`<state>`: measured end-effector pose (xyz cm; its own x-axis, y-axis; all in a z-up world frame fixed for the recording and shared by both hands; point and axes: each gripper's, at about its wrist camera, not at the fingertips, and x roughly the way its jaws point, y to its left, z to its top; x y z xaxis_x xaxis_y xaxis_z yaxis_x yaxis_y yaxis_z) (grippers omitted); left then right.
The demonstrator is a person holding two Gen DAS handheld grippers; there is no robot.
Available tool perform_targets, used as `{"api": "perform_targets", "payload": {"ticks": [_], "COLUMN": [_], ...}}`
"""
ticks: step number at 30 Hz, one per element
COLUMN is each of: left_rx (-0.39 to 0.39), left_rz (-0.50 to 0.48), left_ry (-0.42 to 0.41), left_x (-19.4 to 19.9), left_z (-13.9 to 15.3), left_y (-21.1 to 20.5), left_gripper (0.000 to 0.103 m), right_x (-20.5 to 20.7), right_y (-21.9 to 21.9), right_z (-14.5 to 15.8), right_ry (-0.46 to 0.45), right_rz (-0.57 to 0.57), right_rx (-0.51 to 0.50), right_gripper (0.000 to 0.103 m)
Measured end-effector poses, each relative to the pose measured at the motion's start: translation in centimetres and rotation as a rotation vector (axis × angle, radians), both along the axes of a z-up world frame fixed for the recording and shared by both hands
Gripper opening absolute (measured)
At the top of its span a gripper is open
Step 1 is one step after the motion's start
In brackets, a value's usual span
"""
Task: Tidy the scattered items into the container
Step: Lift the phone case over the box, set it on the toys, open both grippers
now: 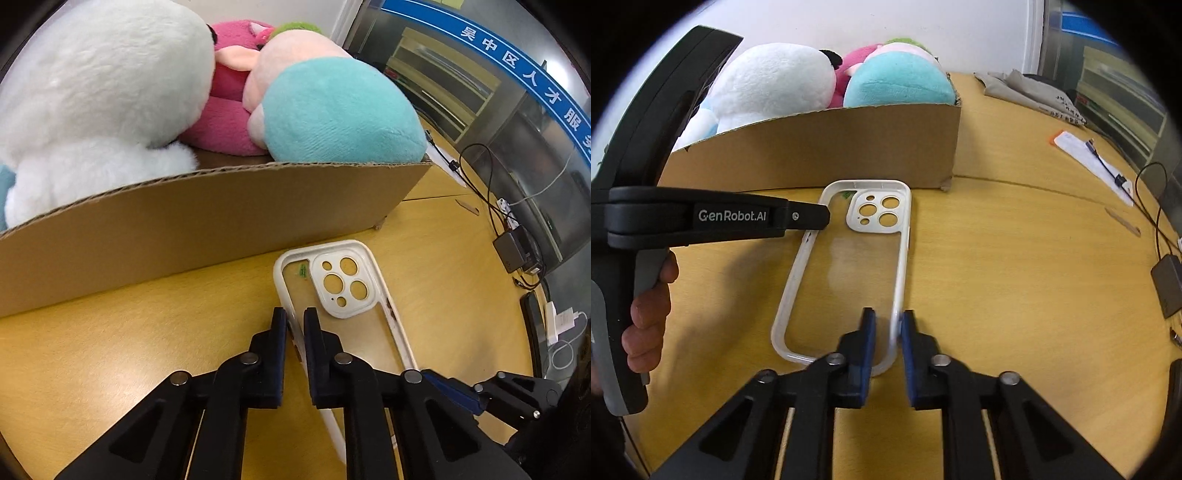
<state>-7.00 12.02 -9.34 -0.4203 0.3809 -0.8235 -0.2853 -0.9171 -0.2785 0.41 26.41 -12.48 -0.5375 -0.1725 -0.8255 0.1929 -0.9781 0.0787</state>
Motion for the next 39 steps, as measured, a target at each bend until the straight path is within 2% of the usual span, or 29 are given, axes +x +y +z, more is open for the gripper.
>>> {"api": "perform_targets", "payload": {"ticks": [5,12,15,21,25,28,31,34,37,39], "left_rx": [0.02,0.07,0.064,0.075,0.051,0.042,0.044,0.024,0.013,-0.001], "left_rz": [0.006,0.069,0.083,0.096,0.096,0.1,0.105,0.113,0.13,0.137], "left_ry": [0.084,0.249,0.301,0.349,0.366,0.351,0.295,0.234,0.138,0.093], "left_x": [2.6,3.7,2.1,-3.6,-8.1,-12.2,-16.5,-19.8,-22.3,-22.8], "left_z": [3.5,12.0,15.4,20.9,23.0,23.2,21.4,18.3,13.9,11.7], "left_y": [-2.8,-8.8,-10.9,-13.3,-14.2,-14.5,-14.8,-14.8,-14.6,-14.4], "left_gripper": [0.009,0.009,0.009,0.009,0.009,0.009,0.009,0.009,0.01,0.012], "right_x": [1.6,2.3,0.9,-4.1,-8.9,-12.4,-16.0,-19.2,-21.9,-22.1], "right_y": [-1.5,-5.8,-8.0,-11.0,-12.0,-12.9,-13.2,-13.4,-14.1,-14.5], "right_z": [1.9,8.9,12.0,17.2,19.2,19.6,19.1,17.7,14.1,12.3], "right_ry": [0.057,0.237,0.301,0.378,0.39,0.379,0.34,0.305,0.195,0.156], "right_rz": [0.007,0.079,0.12,0.166,0.169,0.171,0.161,0.148,0.145,0.142], "right_rx": [-0.005,-0.012,-0.007,-0.009,-0.021,-0.021,-0.048,-0.037,0.014,0.035], "right_gripper": [0.006,0.006,0.006,0.006,0.007,0.007,0.007,0.007,0.007,0.006]}}
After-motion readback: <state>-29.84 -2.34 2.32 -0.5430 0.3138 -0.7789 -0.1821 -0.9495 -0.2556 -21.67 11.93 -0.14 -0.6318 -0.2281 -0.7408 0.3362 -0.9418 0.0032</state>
